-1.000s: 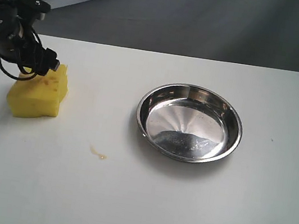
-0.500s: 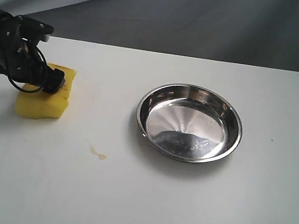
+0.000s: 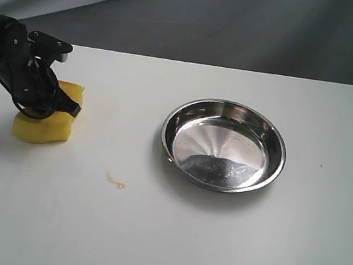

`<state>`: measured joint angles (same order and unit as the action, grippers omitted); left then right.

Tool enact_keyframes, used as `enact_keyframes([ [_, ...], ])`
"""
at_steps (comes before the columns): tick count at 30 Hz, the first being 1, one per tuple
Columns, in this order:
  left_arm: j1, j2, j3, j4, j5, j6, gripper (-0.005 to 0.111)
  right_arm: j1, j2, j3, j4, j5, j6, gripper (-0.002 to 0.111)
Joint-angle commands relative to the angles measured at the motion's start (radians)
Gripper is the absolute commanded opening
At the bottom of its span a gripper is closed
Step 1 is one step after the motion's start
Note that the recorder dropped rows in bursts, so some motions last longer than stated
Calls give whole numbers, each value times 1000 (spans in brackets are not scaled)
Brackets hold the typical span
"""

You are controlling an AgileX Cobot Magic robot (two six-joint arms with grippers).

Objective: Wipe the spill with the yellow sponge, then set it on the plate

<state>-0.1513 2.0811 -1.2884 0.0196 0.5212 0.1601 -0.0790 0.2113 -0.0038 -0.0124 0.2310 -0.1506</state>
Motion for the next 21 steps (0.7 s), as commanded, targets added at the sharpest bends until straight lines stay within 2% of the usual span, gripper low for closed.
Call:
enact_keyframes([
  [1, 1, 26, 15, -151, 184, 170, 1, -3, 3, 4, 5, -8, 1, 0],
  [5, 1, 26, 15, -439, 317, 445, 1, -3, 3, 4, 5, -8, 1, 0],
  [7, -9, 26, 15, -514, 402, 503, 0, -3, 3, 4, 5, -8, 1, 0],
  [9, -36, 26, 15, -514, 436, 505, 0, -3, 3, 4, 5, -8, 1, 0],
  [11, -93, 26, 15, -514, 454, 505, 0, -3, 3, 4, 5, -8, 1, 0],
  [15, -242, 26, 15, -514, 430, 503, 0, -3, 3, 4, 5, -8, 1, 0],
  [21, -341, 26, 15, -512, 420, 494, 0, -3, 3, 4, 5, -8, 1, 0],
])
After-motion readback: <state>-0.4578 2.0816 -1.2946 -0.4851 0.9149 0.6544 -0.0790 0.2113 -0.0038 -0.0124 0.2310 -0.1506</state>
